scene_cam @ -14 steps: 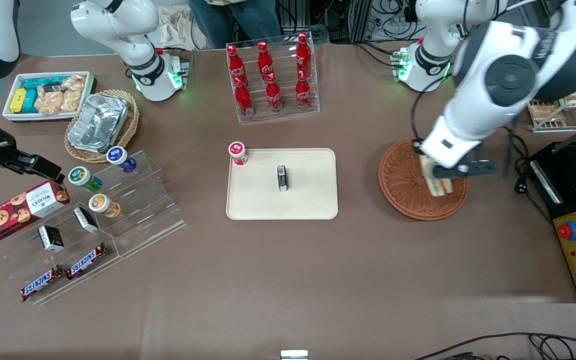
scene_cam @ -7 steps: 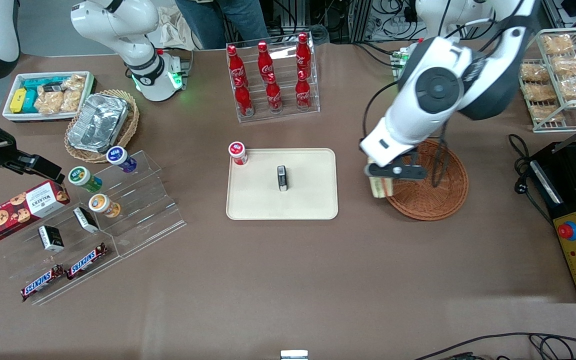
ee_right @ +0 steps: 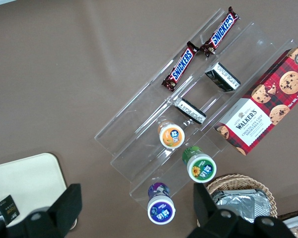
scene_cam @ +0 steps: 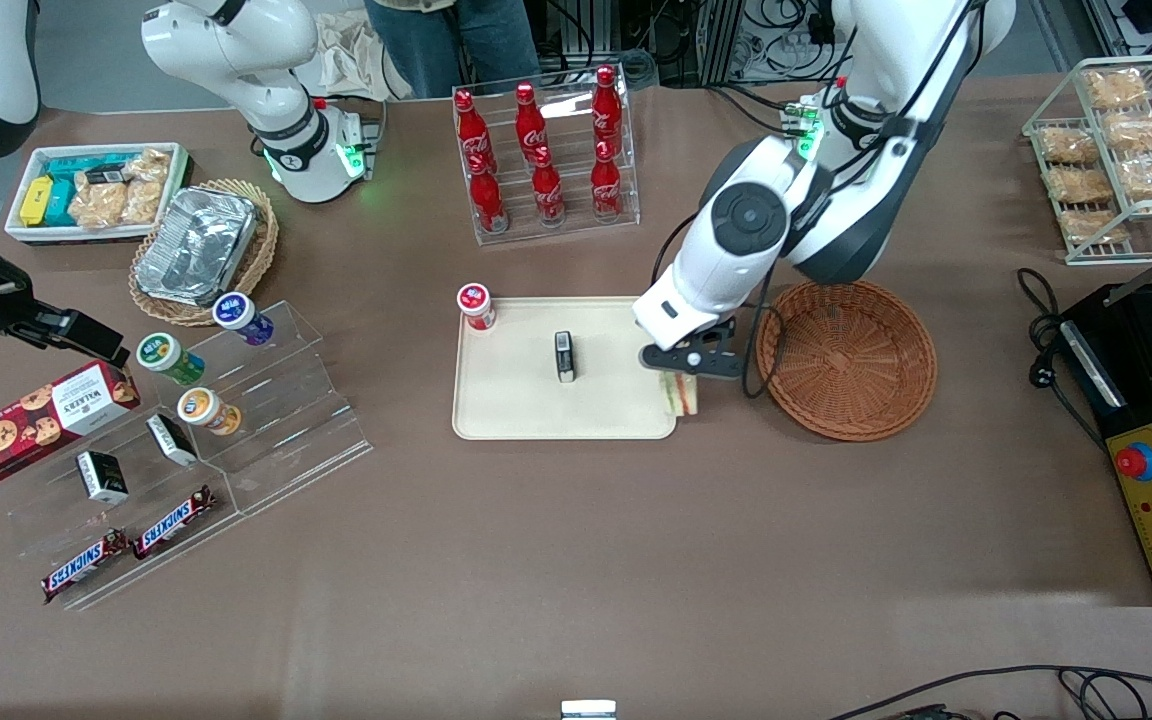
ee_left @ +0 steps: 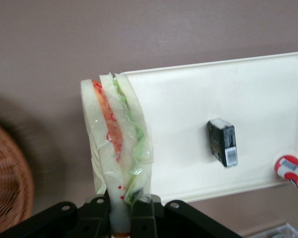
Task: Place sandwich from basket to tray
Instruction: 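Carry the sandwich over the cream tray beside the black box, then lower the sandwich onto the tray and open the left gripper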
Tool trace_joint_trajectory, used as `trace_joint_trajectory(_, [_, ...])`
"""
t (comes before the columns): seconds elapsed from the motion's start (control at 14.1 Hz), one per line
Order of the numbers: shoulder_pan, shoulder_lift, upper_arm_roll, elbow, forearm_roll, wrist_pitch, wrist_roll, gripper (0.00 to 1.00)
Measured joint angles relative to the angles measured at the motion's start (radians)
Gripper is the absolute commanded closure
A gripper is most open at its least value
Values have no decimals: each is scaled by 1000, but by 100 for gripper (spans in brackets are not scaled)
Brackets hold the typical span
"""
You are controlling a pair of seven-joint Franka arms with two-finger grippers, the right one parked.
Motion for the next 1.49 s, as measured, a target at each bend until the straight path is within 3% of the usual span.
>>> trace_joint_trajectory(0.5, [-63, 116, 1, -74, 0, 245, 2, 93])
trace_joint_trajectory(0.57, [-68, 127, 2, -84, 0, 254, 2, 86])
trace_joint_trajectory(0.64, [-70, 137, 2, -88, 0, 257, 2, 64])
trace_joint_trajectory(0.71, [-70, 145, 3, -89, 0, 259, 2, 8])
trace_joint_trajectory(0.78, [-70, 148, 5, -89, 0, 259, 2, 1])
trace_joint_trajectory(1.06, [-63, 136, 16, -81, 0, 239, -5, 0])
trace_joint_trajectory(1.49, [66, -37, 35, -20, 14, -45, 28, 1])
